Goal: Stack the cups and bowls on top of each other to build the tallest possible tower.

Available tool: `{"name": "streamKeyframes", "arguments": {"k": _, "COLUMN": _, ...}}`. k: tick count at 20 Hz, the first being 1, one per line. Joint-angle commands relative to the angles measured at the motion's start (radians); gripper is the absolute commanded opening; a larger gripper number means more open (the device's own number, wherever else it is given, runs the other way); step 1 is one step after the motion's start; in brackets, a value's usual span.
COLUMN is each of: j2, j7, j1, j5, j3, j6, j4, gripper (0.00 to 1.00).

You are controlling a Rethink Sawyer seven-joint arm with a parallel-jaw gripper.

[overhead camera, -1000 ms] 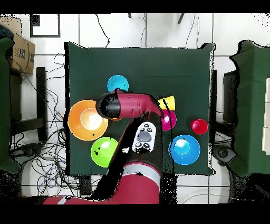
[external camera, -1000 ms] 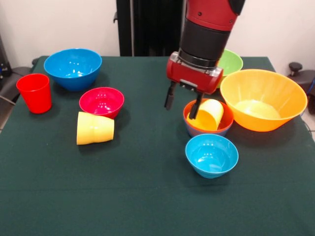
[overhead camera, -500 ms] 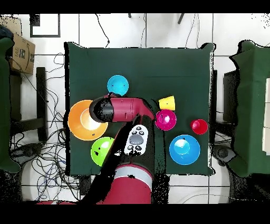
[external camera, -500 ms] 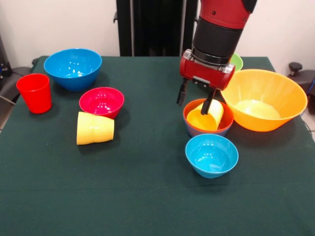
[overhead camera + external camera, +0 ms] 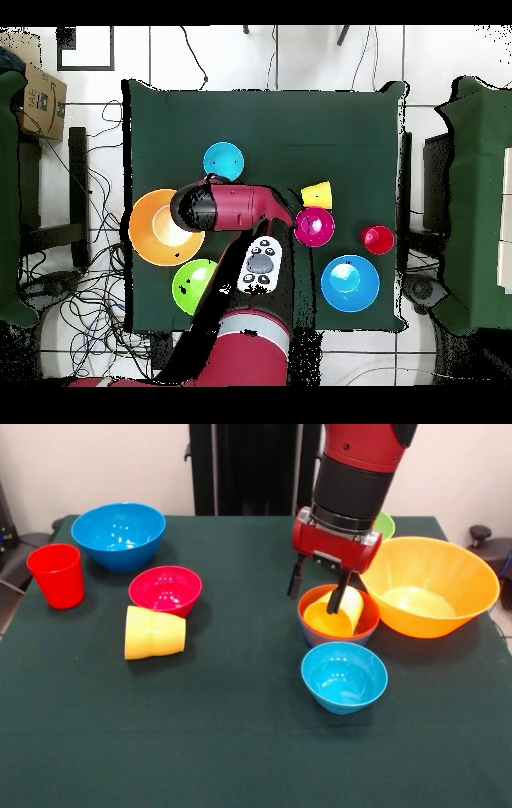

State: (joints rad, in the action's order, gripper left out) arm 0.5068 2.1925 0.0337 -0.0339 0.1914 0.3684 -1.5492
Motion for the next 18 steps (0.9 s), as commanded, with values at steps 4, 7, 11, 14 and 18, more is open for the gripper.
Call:
{"name": "streamKeyframes", "arguments": {"k": 4, "j2": -0.085, "j7": 0.11, "j1": -0.022, "j5": -0.002, "j3": -0.061, "j6": -0.075, "j4": -0.007, "gripper": 1.0}}
{"name": "streamKeyframes", "arguments": {"k": 7, "j2": -0.112, "j7": 0.118, "j1": -0.015, "j5": -0.001, "j3": -0.055, "j6": -0.095, "j4": 0.003, "gripper": 1.0}}
{"name": "streamKeyframes", "arguments": {"k": 11, "j2": -0.121, "j7": 0.103, "j1": -0.02, "j5": -0.002, "j3": -0.057, "j6": -0.09, "j4": 0.009, "gripper": 1.0}}
{"name": "streamKeyframes", "arguments": {"k": 14, "j2": -0.121, "j7": 0.092, "j1": -0.024, "j5": -0.005, "j3": -0.059, "j6": -0.086, "j4": 0.01, "gripper": 1.0}}
{"name": "streamKeyframes", "arguments": {"k": 18, "j2": -0.114, "j7": 0.038, "j1": -0.033, "j5": -0.025, "j3": -0.071, "j6": -0.037, "j4": 0.022, "gripper": 1.0}}
